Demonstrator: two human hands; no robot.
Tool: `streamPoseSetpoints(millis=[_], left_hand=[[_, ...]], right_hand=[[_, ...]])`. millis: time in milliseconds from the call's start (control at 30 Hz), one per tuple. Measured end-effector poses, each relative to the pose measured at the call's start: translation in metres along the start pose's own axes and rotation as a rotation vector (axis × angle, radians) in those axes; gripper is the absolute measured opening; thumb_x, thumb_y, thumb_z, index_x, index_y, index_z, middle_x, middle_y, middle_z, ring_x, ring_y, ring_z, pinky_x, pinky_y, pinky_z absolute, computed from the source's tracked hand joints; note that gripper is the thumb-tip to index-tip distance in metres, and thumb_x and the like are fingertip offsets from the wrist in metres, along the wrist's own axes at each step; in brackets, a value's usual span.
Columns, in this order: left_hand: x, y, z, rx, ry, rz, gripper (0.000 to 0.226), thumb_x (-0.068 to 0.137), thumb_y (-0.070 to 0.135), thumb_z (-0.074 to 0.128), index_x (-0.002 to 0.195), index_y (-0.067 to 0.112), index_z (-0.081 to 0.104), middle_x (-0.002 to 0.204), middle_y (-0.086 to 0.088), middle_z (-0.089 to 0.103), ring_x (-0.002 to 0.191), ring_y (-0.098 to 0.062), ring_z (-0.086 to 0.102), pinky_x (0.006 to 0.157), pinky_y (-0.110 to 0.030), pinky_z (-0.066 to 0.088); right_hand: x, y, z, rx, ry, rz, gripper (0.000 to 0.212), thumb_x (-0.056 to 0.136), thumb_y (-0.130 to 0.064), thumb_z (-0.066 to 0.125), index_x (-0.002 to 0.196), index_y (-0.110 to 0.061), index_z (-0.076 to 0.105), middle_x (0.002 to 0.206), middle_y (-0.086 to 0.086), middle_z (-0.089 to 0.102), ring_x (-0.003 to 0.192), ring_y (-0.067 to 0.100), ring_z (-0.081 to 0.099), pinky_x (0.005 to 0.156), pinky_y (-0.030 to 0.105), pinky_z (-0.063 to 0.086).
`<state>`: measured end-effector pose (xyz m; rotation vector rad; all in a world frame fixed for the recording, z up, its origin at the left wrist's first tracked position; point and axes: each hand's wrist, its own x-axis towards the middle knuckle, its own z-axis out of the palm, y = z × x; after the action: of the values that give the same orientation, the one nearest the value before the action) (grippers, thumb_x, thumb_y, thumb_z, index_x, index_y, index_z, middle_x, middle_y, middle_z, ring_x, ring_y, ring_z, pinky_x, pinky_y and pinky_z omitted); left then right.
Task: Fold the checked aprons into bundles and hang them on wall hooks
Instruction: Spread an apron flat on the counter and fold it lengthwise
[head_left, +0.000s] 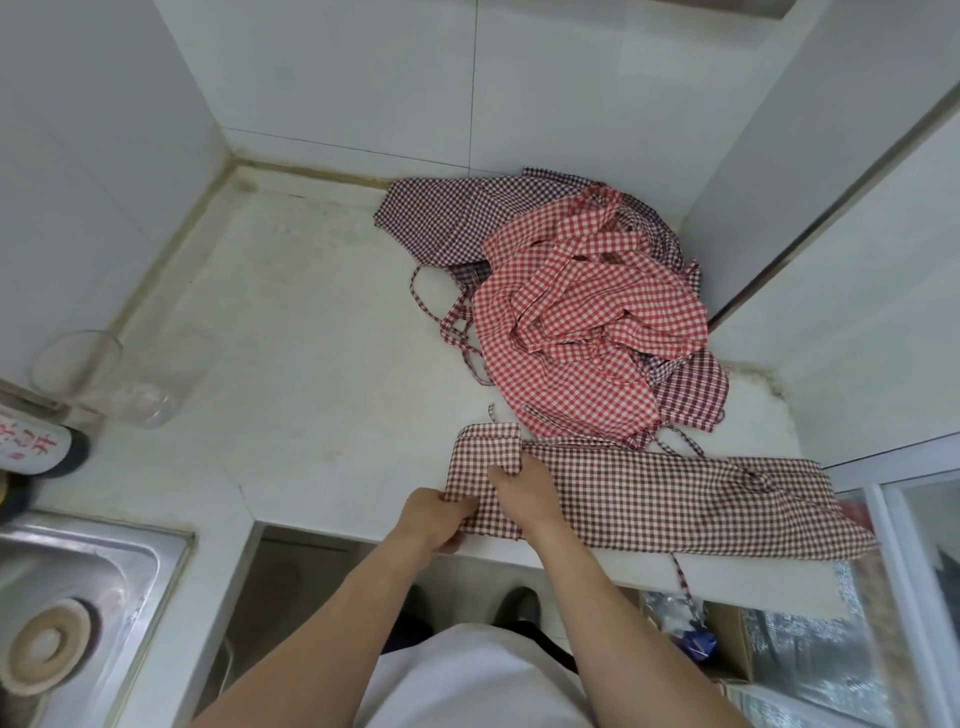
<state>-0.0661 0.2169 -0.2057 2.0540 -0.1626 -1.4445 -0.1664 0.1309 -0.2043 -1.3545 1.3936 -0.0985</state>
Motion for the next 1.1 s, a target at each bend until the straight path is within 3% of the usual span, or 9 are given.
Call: streamPoseSetpoints(millis=[167, 267, 400, 600, 700, 833, 900, 1000, 1100], left_hand=[[0.001, -0.004, 0.005, -0.005, 0.057, 0.088, 0.016, 0.087, 0.017, 0.073, 0.081, 0.012, 0.059, 0.086, -0.005, 0.068, 0.082, -0.023, 0.069, 0.08, -0.036, 0.06], [-0.003, 0.0, 0.01, 0.024, 0.091, 0.16, 0.018, 0.083, 0.013, 0.074, 0.079, 0.008, 0.057, 0.083, -0.005, 0.067, 0.079, -0.021, 0.066, 0.073, -0.034, 0.058], [-0.011, 0.009, 0.018, 0.081, 0.09, 0.337, 0.028, 0.08, 0.012, 0.074, 0.072, 0.012, 0.048, 0.07, -0.003, 0.058, 0.064, -0.013, 0.056, 0.056, -0.021, 0.043], [-0.022, 0.019, 0.025, 0.139, -0.118, 0.457, 0.02, 0.089, 0.024, 0.066, 0.107, 0.017, 0.063, 0.097, 0.007, 0.07, 0.091, -0.008, 0.067, 0.079, -0.021, 0.053], [-0.022, 0.02, 0.028, 0.04, -0.131, 0.377, 0.018, 0.095, 0.021, 0.057, 0.101, 0.006, 0.065, 0.1, 0.005, 0.071, 0.093, -0.006, 0.065, 0.074, -0.016, 0.046], [-0.01, 0.018, 0.033, 0.23, -0.021, 0.226, 0.023, 0.096, 0.033, 0.055, 0.111, 0.016, 0.056, 0.112, 0.001, 0.063, 0.102, -0.02, 0.064, 0.091, -0.038, 0.054], [-0.008, 0.019, 0.039, 0.208, -0.092, 0.112, 0.017, 0.097, 0.03, 0.053, 0.096, 0.014, 0.057, 0.107, -0.006, 0.065, 0.097, -0.022, 0.065, 0.088, -0.041, 0.057], [-0.006, 0.025, 0.05, 0.153, -0.141, -0.016, 0.028, 0.099, 0.029, 0.051, 0.11, 0.006, 0.061, 0.109, -0.01, 0.069, 0.09, -0.02, 0.068, 0.067, -0.03, 0.058], [-0.007, 0.032, 0.063, 0.143, -0.166, -0.062, 0.033, 0.101, 0.026, 0.047, 0.121, 0.002, 0.058, 0.113, -0.012, 0.067, 0.088, -0.021, 0.066, 0.057, -0.025, 0.053]], right_hand=[[-0.001, 0.012, -0.011, -0.317, 0.338, -0.159, 0.057, 0.079, -0.041, 0.079, 0.122, -0.018, 0.051, 0.115, -0.005, 0.047, 0.105, 0.013, 0.053, 0.088, 0.029, 0.049], [-0.002, 0.012, -0.014, -0.353, 0.239, -0.182, 0.031, 0.088, -0.04, 0.071, 0.107, -0.018, 0.061, 0.1, -0.006, 0.062, 0.093, 0.013, 0.062, 0.078, 0.023, 0.045], [-0.008, -0.001, -0.018, -0.178, 0.0, -0.095, 0.052, 0.094, -0.059, 0.051, 0.101, -0.011, 0.07, 0.092, -0.007, 0.067, 0.084, 0.011, 0.062, 0.072, 0.021, 0.043], [-0.001, -0.004, -0.027, 0.151, -0.125, 0.039, 0.051, 0.078, -0.058, 0.073, 0.103, -0.013, 0.07, 0.098, 0.0, 0.074, 0.09, 0.014, 0.071, 0.077, 0.026, 0.057], [0.005, 0.007, -0.037, 0.24, -0.107, 0.046, 0.039, 0.084, -0.04, 0.071, 0.109, -0.011, 0.068, 0.103, 0.004, 0.073, 0.095, 0.019, 0.071, 0.091, 0.042, 0.058], [0.004, 0.021, -0.055, 0.317, -0.137, 0.088, 0.057, 0.087, -0.029, 0.064, 0.139, -0.015, 0.045, 0.132, 0.004, 0.06, 0.117, 0.025, 0.061, 0.101, 0.05, 0.051], [0.003, 0.03, -0.062, 0.368, -0.13, 0.086, 0.059, 0.088, -0.023, 0.062, 0.142, -0.016, 0.039, 0.135, 0.005, 0.057, 0.118, 0.025, 0.06, 0.102, 0.051, 0.05], [-0.001, 0.04, -0.07, 0.366, -0.073, 0.059, 0.043, 0.095, -0.014, 0.055, 0.135, -0.018, 0.041, 0.129, 0.004, 0.059, 0.116, 0.024, 0.059, 0.1, 0.045, 0.051], [-0.004, 0.051, -0.075, 0.036, 0.113, -0.05, 0.03, 0.097, -0.015, 0.053, 0.127, -0.014, 0.046, 0.12, 0.002, 0.055, 0.117, 0.026, 0.054, 0.09, 0.026, 0.047]])
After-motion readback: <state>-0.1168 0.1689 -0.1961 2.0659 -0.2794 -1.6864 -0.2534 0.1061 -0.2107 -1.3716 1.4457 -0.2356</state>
